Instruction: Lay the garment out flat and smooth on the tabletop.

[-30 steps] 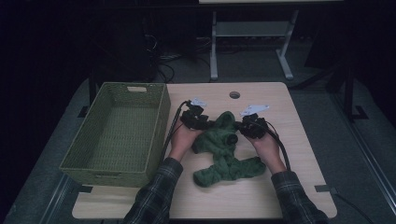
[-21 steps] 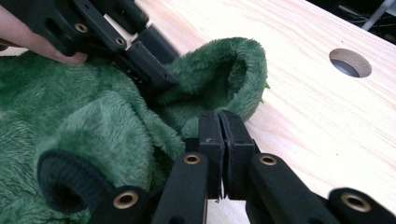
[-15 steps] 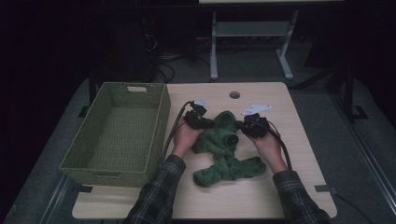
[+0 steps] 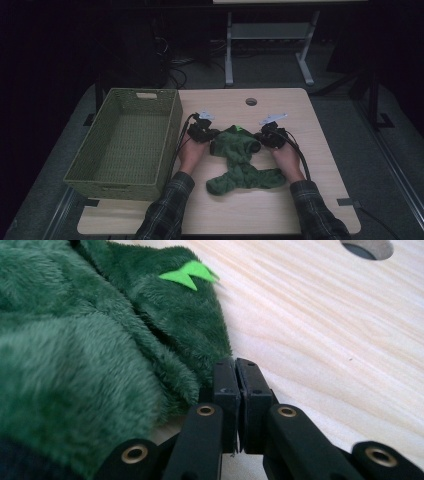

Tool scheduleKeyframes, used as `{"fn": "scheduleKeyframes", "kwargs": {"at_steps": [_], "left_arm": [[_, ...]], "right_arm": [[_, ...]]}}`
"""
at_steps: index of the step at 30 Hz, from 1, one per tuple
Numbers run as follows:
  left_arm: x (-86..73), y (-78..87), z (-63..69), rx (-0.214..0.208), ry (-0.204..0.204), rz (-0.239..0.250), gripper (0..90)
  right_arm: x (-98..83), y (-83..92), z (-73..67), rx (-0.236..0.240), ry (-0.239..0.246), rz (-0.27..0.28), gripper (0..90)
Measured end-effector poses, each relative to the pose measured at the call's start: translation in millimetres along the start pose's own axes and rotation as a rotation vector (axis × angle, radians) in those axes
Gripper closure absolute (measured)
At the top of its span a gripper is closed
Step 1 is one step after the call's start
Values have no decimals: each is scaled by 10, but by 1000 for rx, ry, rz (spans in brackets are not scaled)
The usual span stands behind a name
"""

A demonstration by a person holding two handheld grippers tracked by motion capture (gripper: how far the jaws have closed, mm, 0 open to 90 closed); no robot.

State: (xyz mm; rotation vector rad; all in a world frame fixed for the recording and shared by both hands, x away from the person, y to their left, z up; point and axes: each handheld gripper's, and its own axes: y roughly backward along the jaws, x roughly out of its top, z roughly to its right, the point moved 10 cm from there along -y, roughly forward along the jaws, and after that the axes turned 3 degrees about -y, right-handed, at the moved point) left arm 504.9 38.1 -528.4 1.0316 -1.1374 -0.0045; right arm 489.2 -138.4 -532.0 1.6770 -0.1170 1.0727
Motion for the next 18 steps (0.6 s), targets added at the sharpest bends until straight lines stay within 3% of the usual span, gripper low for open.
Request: {"fn": "scheduleKeyframes", "kwargs": {"at_steps": [3,5,6,8,12,18], "left_arm": [[-44,-23,-20,8,3,-22,825],[-8,19,-37,15,15,-3,778],[14,49,-45,21,23,7,749],[86,143,-64,27,32,37,707],[192,334,-37,35,19,61,684],[181,527,204,-46,30,81,616]], "right_arm": [[-25,-25,-3,-1,0,-13,861],[-28,-22,-2,1,-3,-13,786],[-15,3,4,5,-12,-3,718],[21,73,23,6,-30,22,667],[94,275,80,12,-53,79,659],[51,508,31,30,-36,80,648]]}}
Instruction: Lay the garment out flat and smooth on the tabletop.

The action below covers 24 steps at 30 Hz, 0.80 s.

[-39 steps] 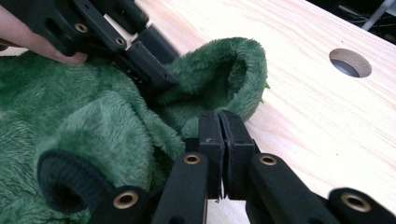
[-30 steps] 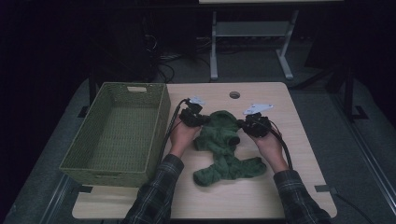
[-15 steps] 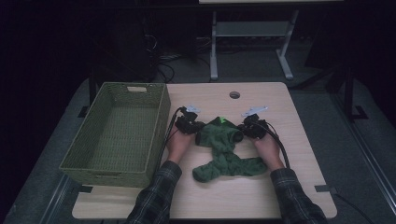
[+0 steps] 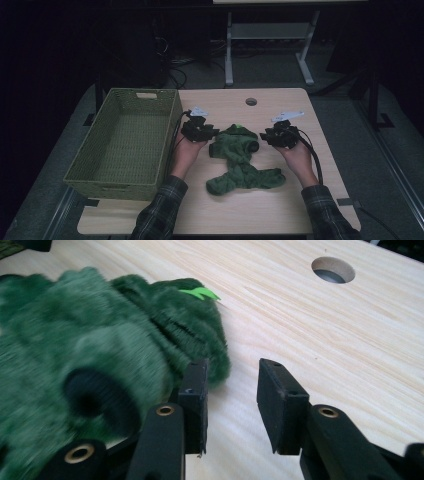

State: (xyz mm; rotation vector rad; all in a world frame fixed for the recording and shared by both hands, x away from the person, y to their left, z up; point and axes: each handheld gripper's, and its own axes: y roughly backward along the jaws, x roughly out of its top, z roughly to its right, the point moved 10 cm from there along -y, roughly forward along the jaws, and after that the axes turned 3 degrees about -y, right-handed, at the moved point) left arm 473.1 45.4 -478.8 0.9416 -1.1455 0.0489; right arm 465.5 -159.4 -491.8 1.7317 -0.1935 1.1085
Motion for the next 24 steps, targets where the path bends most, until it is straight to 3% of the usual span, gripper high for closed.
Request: {"fn": "scheduleKeyframes", "kwargs": {"at_steps": [7,14,19,24], "left_arm": [[-185,86,254,-47,-25,-9,501],[-397,215,483,-83,-59,-1,410],[-538,357,629,-103,-88,8,342],[-748,489,759,-106,-108,2,272]], "right_arm": [[-119,204,-63,15,13,-1,619],[-229,355,-92,41,-19,4,593],[-330,404,-150,42,-10,-17,575],[-391,462,-238,52,-2,-1,579]]}}
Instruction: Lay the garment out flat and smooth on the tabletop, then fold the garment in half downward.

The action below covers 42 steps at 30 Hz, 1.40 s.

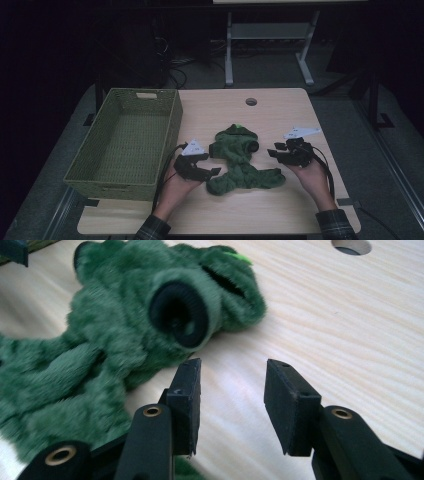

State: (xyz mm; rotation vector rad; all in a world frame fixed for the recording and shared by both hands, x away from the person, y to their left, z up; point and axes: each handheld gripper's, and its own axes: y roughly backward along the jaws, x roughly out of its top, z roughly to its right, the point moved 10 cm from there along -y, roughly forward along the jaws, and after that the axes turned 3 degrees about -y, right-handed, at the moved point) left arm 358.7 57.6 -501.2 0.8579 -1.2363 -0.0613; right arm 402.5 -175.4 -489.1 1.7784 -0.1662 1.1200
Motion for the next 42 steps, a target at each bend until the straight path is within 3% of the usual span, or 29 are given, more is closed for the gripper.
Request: {"fn": "scheduleKeyframes", "kwargs": {"at_steps": [3,5,8,15,22,31,42], "left_arm": [[-131,22,101,4,-27,-23,222],[-217,20,175,10,-49,-47,189],[-343,28,273,4,-57,-67,158],[-580,8,343,23,-83,-129,135],[-607,16,333,45,-109,-127,131],[-622,34,318,38,-103,-126,132],[-634,48,325,27,-105,-123,132]], "right_arm": [[-32,12,-80,22,-2,-10,581],[-31,32,-144,37,4,13,597],[-67,29,-255,54,14,4,610],[-71,-1,-520,116,40,-1,619],[-98,-57,-837,176,80,-9,618],[-95,-121,-1271,279,136,-1,631],[-113,-227,-1779,366,207,-15,681]]}}
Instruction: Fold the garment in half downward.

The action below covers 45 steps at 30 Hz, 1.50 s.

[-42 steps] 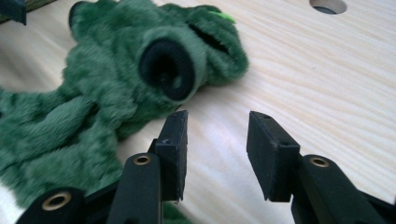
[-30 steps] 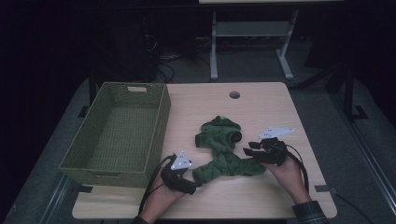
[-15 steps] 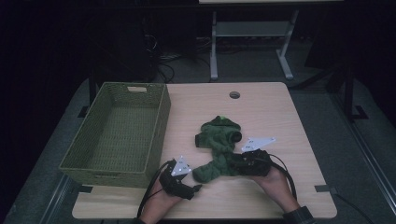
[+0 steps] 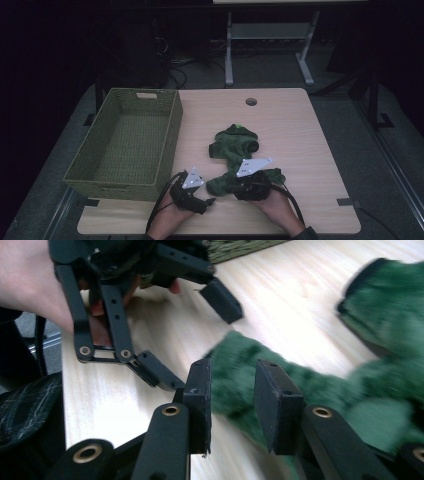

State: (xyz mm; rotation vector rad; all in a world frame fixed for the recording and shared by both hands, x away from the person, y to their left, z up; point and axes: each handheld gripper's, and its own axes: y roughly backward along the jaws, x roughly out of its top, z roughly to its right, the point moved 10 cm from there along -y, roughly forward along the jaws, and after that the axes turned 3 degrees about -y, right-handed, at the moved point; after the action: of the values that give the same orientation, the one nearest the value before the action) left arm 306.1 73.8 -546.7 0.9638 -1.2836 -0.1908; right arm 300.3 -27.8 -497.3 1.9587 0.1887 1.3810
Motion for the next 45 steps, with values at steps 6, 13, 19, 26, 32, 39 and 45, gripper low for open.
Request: {"fn": "scheduleKeyframes", "kwargs": {"at_steps": [6,13,19,26,32,39,45], "left_arm": [[-40,45,25,-19,-24,-2,132],[-45,48,33,-24,-26,-2,132],[-45,47,29,-24,-31,-1,132],[-45,48,28,-23,-33,-2,132],[-43,46,30,-25,-30,0,132],[-40,44,31,-25,-30,1,133],[-38,43,32,-26,-31,1,133]], "right_arm": [[-4,-168,-115,23,26,-29,681],[-89,-335,-99,8,47,-81,671],[-185,-439,-48,-35,77,-108,785],[-73,-316,-66,-1,38,-32,864],[83,-41,42,-1,-12,70,861],[80,147,322,-72,-59,106,860],[-15,190,543,-145,-92,77,860]]}}
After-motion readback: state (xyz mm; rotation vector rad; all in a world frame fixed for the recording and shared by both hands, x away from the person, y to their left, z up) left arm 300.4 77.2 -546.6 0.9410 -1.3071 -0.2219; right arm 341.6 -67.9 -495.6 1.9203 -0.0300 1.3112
